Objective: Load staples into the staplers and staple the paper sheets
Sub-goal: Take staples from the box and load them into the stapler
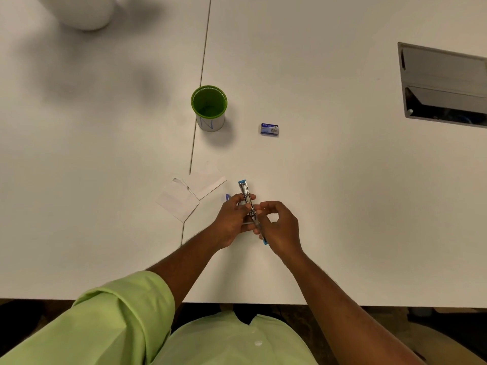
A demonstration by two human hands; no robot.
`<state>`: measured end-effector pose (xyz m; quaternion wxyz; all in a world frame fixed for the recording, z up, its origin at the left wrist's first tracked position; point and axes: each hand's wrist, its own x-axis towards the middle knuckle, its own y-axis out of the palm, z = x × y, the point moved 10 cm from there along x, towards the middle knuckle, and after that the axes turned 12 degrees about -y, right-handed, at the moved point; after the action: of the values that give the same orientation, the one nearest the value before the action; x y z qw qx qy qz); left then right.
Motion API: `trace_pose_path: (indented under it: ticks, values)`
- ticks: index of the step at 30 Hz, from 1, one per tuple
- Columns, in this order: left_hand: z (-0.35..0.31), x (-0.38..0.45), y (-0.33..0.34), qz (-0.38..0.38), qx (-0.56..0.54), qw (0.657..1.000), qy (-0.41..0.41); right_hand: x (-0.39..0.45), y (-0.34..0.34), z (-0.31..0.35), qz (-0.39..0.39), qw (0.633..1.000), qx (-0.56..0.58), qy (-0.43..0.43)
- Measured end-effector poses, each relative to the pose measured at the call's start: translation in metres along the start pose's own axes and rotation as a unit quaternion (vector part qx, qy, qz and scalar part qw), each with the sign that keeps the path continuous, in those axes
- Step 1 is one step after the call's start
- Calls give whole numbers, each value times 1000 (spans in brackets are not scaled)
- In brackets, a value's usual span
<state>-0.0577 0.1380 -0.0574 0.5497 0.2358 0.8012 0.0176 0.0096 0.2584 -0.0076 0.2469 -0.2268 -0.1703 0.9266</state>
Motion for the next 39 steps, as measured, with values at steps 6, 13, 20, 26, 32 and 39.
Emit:
trace_pose_path:
  ticks: [6,13,20,26,32,39]
  values:
    - [4,2,7,12,28,1000,-9,10,-11,16,-25,981,-182,-65]
    - [3,5,4,-28,57,998,0,23,-4,20,-22,981,-178,-67]
    - [3,2,2,-42,96,994,8,25,5,17,-11,982,-179,-59]
    - [4,-3,6,-12,79,997,14,26,3,0,-2,990,-141,-19]
    - [4,-6,8,-10,65,998,1,13,2,-21,3,997,-61,53]
    - [3,-1,-6,-49,52,997,-16,5,7,-25,31,988,125,86]
